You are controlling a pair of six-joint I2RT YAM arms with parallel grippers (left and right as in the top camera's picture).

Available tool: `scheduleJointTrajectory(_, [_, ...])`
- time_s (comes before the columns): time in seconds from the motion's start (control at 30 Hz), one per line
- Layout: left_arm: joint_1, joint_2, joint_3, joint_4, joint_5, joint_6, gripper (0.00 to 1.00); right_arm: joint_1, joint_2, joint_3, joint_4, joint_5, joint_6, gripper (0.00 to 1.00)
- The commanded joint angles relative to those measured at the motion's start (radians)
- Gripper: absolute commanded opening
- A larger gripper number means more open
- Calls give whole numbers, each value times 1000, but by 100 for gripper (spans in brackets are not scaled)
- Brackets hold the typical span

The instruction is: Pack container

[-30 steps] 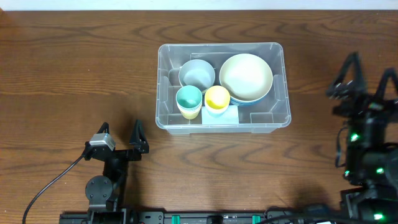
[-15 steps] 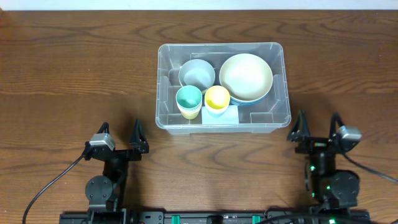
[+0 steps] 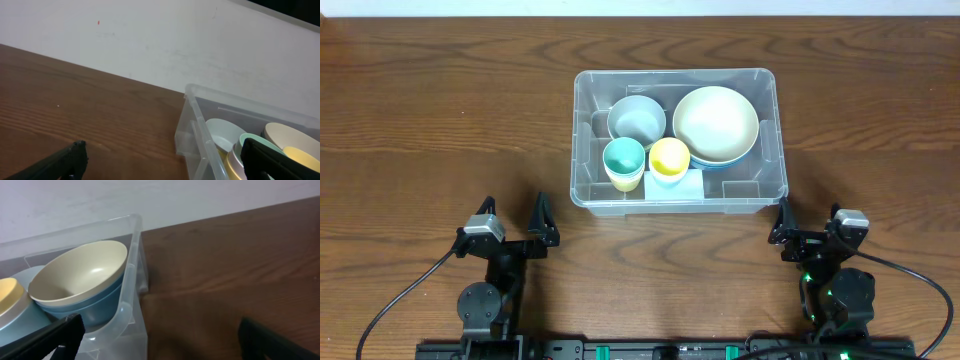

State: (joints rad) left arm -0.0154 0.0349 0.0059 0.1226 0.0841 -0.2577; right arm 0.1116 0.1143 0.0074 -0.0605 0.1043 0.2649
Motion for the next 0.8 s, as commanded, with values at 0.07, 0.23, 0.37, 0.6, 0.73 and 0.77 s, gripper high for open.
scheduleJointTrajectory(0.07, [-4,-11,-3,3,11,18,98,-8,-90,-2,-7,-13,-84,99])
scheduleJointTrajectory(0.23, [-4,-11,-3,3,11,18,98,-9,-109,-2,-11,-34,-118,99])
scheduleJointTrajectory(0.37, [-4,-11,-3,3,11,18,98,-16,-109,-2,-11,-36,-132,99])
scheduleJointTrajectory(0.6, [-4,-11,-3,3,11,18,98,-90,-109,-2,-12,-39,-136,99])
scheduleJointTrajectory(0.73, [-4,-11,-3,3,11,18,98,-92,-109,-2,-11,-45,-122,99])
scheduleJointTrajectory(0.77, [-4,-11,-3,3,11,18,98,-92,-109,-2,-11,-47,-121,99])
